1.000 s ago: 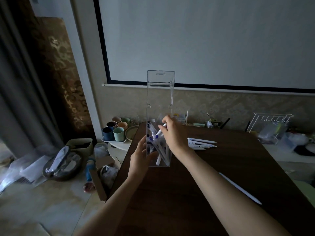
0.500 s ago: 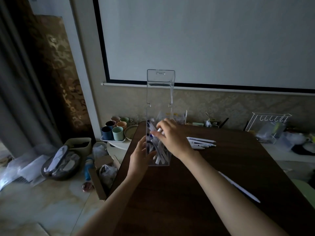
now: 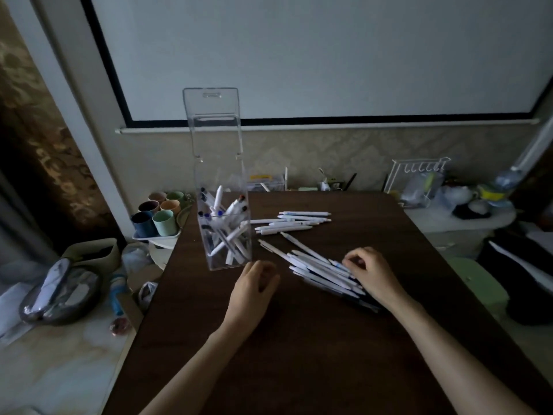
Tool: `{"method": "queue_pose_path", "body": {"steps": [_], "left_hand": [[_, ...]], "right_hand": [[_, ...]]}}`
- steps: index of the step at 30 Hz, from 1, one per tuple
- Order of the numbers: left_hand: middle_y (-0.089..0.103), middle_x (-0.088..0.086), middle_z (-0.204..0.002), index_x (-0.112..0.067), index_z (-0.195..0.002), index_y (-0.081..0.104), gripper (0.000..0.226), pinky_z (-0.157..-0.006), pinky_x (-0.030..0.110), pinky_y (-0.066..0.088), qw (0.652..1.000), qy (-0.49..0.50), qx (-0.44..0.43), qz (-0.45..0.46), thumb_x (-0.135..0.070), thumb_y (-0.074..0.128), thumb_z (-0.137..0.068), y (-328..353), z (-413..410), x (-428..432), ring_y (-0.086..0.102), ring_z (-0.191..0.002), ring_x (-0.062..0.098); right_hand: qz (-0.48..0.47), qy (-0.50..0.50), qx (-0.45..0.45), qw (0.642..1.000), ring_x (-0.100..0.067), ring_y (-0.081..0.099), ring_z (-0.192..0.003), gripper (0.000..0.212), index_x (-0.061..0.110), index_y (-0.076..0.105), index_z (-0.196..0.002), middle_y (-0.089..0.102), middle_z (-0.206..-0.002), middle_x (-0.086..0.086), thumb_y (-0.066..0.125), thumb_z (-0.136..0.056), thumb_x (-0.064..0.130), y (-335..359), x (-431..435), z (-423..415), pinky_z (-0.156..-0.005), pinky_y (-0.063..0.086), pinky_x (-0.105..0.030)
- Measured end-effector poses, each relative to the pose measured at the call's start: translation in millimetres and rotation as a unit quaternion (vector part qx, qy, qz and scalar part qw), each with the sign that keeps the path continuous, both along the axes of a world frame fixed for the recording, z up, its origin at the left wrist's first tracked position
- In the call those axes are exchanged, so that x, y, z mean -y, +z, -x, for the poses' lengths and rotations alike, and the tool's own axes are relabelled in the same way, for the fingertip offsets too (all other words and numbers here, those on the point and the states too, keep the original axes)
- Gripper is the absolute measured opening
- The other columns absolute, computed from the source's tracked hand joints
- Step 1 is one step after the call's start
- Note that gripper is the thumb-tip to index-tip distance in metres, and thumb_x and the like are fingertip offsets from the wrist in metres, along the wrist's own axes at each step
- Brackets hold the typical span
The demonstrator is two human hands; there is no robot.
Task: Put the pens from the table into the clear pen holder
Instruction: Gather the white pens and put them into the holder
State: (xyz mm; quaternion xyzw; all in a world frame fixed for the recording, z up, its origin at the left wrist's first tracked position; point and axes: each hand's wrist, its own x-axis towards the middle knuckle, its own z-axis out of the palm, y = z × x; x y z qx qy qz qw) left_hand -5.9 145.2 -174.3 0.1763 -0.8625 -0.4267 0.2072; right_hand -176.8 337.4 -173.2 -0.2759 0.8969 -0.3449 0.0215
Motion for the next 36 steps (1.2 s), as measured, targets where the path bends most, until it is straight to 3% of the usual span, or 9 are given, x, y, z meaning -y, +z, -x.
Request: {"method": "queue_pose_path", "body": {"steps": [2,5,8,13,16,20,24,29,36], "left_hand": [[0.054,-0.001,-0.118,-0.02,-0.116,0.056,0.029,-0.092,0.034,0.049,0.999,-0.029,0.014,0.037,-0.024,0.058,-0.087,-3,21,-10,0.055,-0.107,0.016],[0.032,0.002,-0.148,-0.031,-0.134,0.039,0.044,-0.113,0.043,0.026,0.989,-0.054,0.089,0.109,-0.036,0.048,-0.091,-6,51,-21,0.025,-0.138,0.025],[0.017,0.002,-0.155,-0.039,-0.138,0.031,0.047,-0.117,0.048,0.009,0.968,-0.081,0.185,0.149,-0.048,0.037,-0.092,-10,65,-27,0.002,-0.144,0.027],[0.056,0.004,-0.118,-0.02,-0.108,0.059,0.03,-0.107,0.041,0.036,0.983,-0.074,0.077,0.15,-0.041,0.049,-0.089,-20,55,-25,0.038,-0.129,0.027],[0.054,-0.001,-0.107,-0.016,-0.096,0.06,0.02,-0.089,0.033,0.048,0.989,-0.081,0.065,0.109,-0.033,0.056,-0.087,-15,45,-23,0.049,-0.11,0.018],[0.044,-0.003,-0.117,-0.009,-0.101,0.059,0.017,-0.072,0.009,0.044,0.993,-0.07,0.066,0.067,-0.018,0.057,-0.087,-6,35,-21,0.053,-0.095,0.008],[0.043,0.008,-0.126,-0.013,-0.119,0.048,0.037,-0.091,0.029,0.046,0.997,0.018,0.058,0.04,-0.02,0.061,-0.084,-8,22,-17,0.05,-0.107,0.019],[0.042,0.01,-0.127,-0.013,-0.119,0.043,0.057,-0.1,0.04,0.033,0.971,0.155,0.167,0.075,-0.048,0.062,-0.079,-7,11,-15,0.038,-0.12,0.028],[0.051,0.001,-0.11,-0.022,-0.096,0.054,0.038,-0.093,0.036,0.033,0.962,0.072,0.18,0.192,-0.057,0.046,-0.084,-14,-7,-4,0.043,-0.108,0.023]], "right_hand": [[-0.034,0.009,0.01,0.999,-0.019,0.054,-0.098,0.019,0.016,0.065,-0.096,0.057,-0.1,-0.005,0.066,-0.082,0.029,-4,-8,0,-0.087,0.047,-0.034],[-0.073,0.005,0.001,0.997,-0.019,0.048,-0.105,0.032,0.016,0.063,-0.105,0.054,-0.109,-0.005,0.065,-0.081,0.037,-5,-6,-1,-0.09,0.045,-0.035],[-0.07,-0.015,0.02,0.997,-0.021,0.047,-0.104,0.029,0.015,0.062,-0.102,0.05,-0.105,-0.005,0.066,-0.081,0.036,-2,3,0,-0.087,0.045,-0.034],[-0.073,0.048,0.04,0.995,-0.019,0.054,-0.094,0.023,0.012,0.061,-0.101,0.046,-0.097,0.0,0.066,-0.082,0.025,2,10,-5,-0.084,0.047,-0.033],[-0.074,0.043,0.069,0.994,-0.018,0.056,-0.09,0.023,0.014,0.058,-0.1,0.051,-0.102,-0.003,0.066,-0.08,0.021,5,14,-14,-0.082,0.049,-0.035],[-0.122,0.039,0.101,0.987,-0.021,0.054,-0.098,0.031,0.01,0.051,-0.108,0.05,-0.111,-0.007,0.062,-0.08,0.019,13,17,-23,-0.08,0.046,-0.033],[-0.203,0.06,0.096,0.973,-0.022,0.048,-0.09,0.024,0.007,0.044,-0.098,0.045,-0.103,-0.01,0.056,-0.085,0.023,20,18,-32,-0.071,0.04,-0.032],[-0.21,0.051,0.069,0.974,-0.024,0.052,-0.097,0.024,0.007,0.043,-0.102,0.048,-0.107,-0.012,0.053,-0.087,0.023,20,19,-40,-0.075,0.046,-0.032],[-0.137,0.084,0.021,0.987,-0.01,0.042,-0.061,0.009,0.008,0.038,-0.102,0.044,-0.094,-0.007,0.037,-0.096,0.015,24,13,-50,-0.051,0.035,-0.021]]}}
